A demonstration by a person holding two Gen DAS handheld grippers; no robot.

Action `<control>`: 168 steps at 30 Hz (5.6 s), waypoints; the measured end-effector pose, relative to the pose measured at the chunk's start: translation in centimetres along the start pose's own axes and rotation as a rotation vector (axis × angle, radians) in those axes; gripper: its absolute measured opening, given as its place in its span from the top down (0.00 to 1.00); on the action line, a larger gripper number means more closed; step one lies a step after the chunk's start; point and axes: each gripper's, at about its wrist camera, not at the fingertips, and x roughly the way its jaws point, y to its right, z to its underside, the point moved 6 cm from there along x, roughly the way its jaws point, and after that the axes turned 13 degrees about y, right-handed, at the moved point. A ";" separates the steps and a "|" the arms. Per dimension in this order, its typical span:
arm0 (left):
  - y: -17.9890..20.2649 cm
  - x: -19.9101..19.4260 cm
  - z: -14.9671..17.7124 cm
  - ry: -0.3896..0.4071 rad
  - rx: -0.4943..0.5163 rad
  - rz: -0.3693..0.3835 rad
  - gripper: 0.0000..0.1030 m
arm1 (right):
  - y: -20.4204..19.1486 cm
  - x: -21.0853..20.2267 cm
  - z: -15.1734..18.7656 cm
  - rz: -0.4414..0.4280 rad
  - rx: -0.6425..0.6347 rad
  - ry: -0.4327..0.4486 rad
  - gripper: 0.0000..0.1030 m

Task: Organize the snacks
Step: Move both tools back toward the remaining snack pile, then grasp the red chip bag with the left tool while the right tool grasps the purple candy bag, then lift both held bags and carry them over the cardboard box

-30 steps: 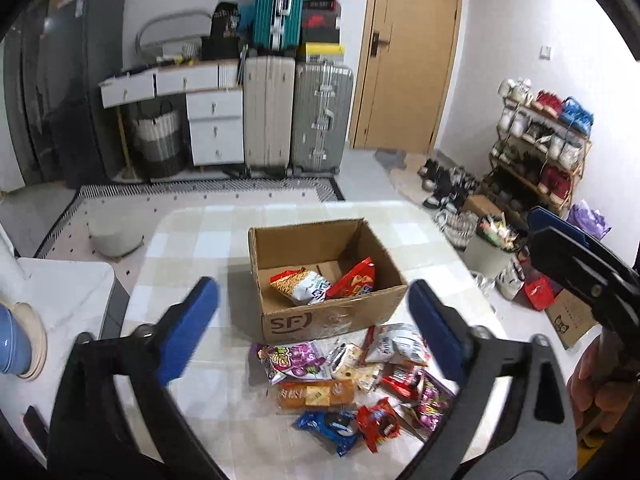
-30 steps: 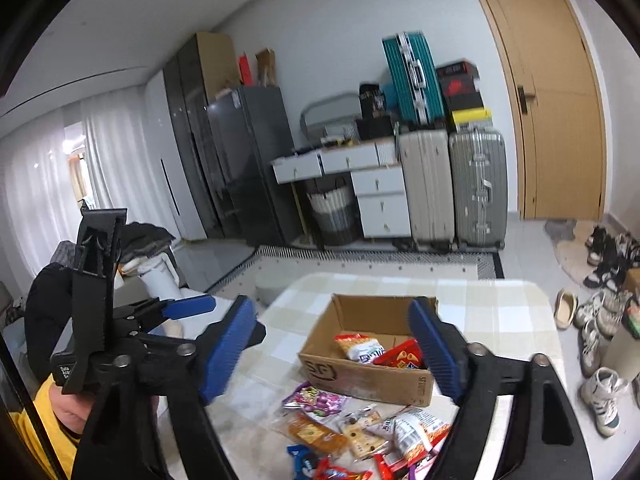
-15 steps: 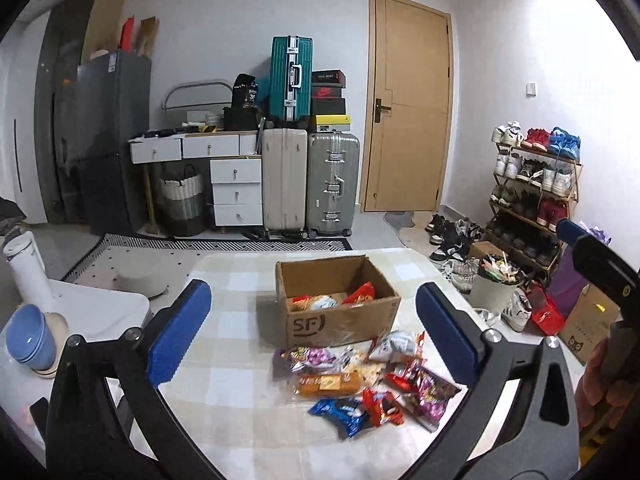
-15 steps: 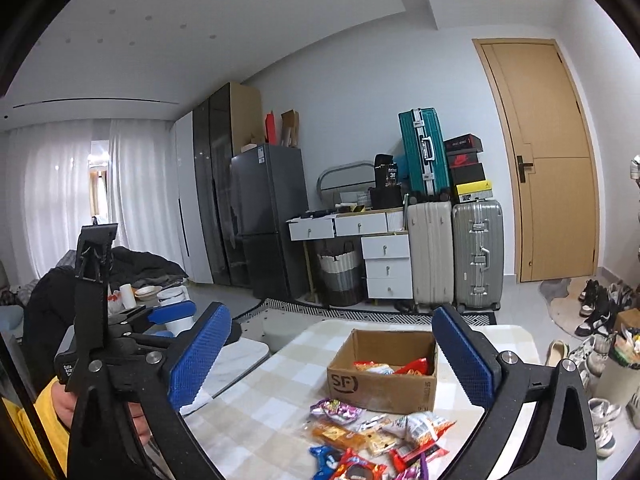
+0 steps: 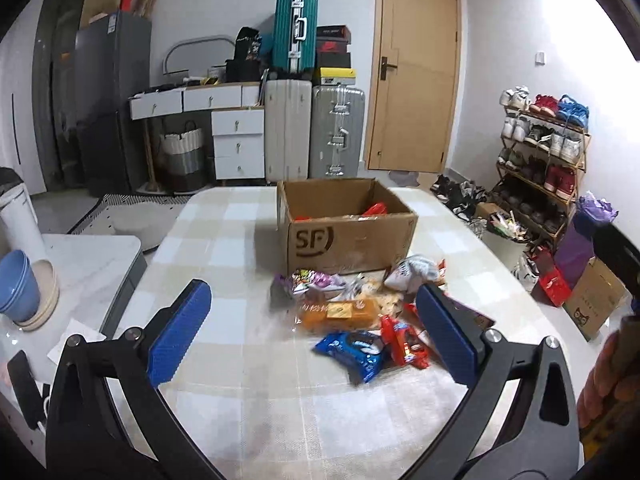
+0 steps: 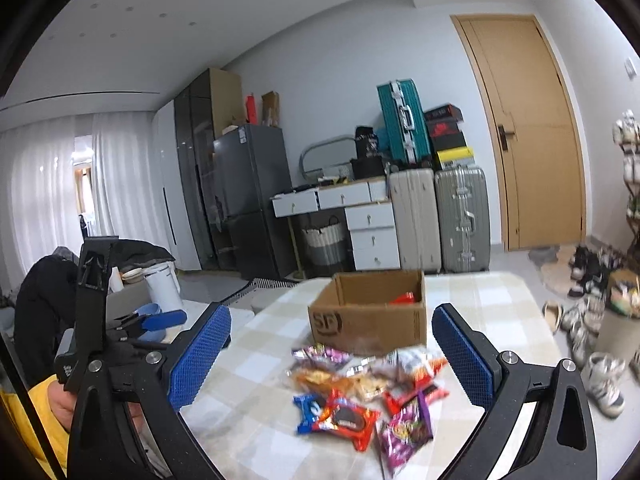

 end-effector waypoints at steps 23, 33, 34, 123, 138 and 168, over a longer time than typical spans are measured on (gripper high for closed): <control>2.0 9.7 8.3 -0.163 -0.028 0.063 0.01 | 5.4 5.3 9.7 0.096 0.045 -0.230 0.01; 3.9 12.8 10.7 -0.239 -0.035 0.125 0.01 | 9.6 7.8 14.2 0.145 0.167 -0.390 0.20; 4.3 13.1 10.8 -0.243 -0.030 0.136 0.01 | 9.9 8.0 14.7 0.144 0.184 -0.411 0.22; 11.2 10.5 9.2 -0.288 0.030 0.385 0.80 | 10.0 4.7 12.5 0.071 0.309 -0.347 0.74; 4.3 3.9 -0.8 -0.088 -0.063 0.318 0.80 | 4.4 7.0 3.0 -0.043 0.202 -0.254 0.74; -4.3 4.5 -16.7 0.074 -0.129 0.202 0.80 | -0.1 17.7 -7.6 -0.157 0.106 -0.193 0.74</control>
